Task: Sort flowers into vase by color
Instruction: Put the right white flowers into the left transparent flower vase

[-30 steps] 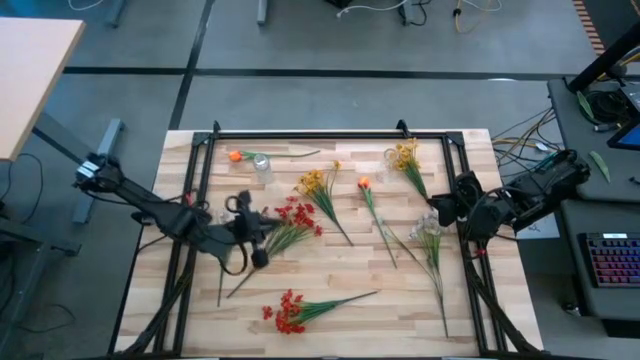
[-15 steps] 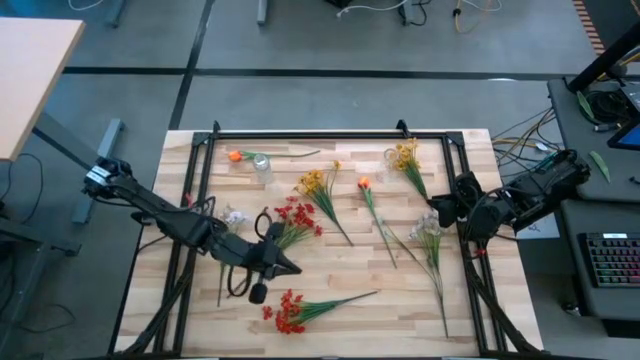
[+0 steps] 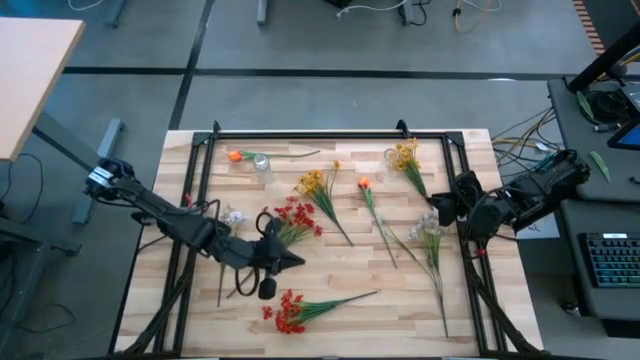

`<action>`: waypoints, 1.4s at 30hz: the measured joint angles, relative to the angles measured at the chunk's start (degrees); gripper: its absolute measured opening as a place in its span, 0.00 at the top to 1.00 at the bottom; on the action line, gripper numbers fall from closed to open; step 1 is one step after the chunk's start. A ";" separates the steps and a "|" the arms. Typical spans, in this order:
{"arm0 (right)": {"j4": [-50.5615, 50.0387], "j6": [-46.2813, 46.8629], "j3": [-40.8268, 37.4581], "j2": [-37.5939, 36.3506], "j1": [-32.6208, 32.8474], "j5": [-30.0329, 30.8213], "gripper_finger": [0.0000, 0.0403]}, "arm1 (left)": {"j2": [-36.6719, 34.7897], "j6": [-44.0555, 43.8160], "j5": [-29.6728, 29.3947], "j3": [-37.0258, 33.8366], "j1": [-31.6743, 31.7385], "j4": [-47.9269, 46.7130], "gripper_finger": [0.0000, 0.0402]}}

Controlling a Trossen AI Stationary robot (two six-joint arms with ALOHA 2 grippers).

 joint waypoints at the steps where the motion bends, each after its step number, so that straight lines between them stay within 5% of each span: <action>1: 0.48 0.15 0.01 0.02 0.00 -1.88 0.69 | -0.27 -0.68 -1.30 0.00 0.02 -1.57 1.00; 8: 6.98 1.10 0.11 6.81 -0.17 -16.75 0.69 | -1.79 -11.69 -6.75 -0.07 0.66 -12.72 1.00; 13: 3.51 7.73 0.11 14.84 -0.24 -29.05 0.69 | -7.53 -23.00 6.09 2.82 4.14 -31.32 1.00; 17: 2.14 10.45 0.07 20.19 -0.24 -37.96 0.63 | -12.19 -28.94 3.14 6.99 4.93 -49.03 1.00; 24: 2.16 13.16 0.11 28.92 0.72 -46.05 0.39 | -17.97 -22.93 -2.43 6.10 4.73 -45.69 1.00; 32: 7.29 14.71 0.15 38.44 2.80 -48.76 0.13 | -18.59 -18.14 -9.86 5.86 4.70 -45.64 1.00; 42: 9.70 15.13 -0.40 44.50 3.28 -49.49 0.09 | -18.40 -14.51 -14.06 5.84 4.70 -45.57 1.00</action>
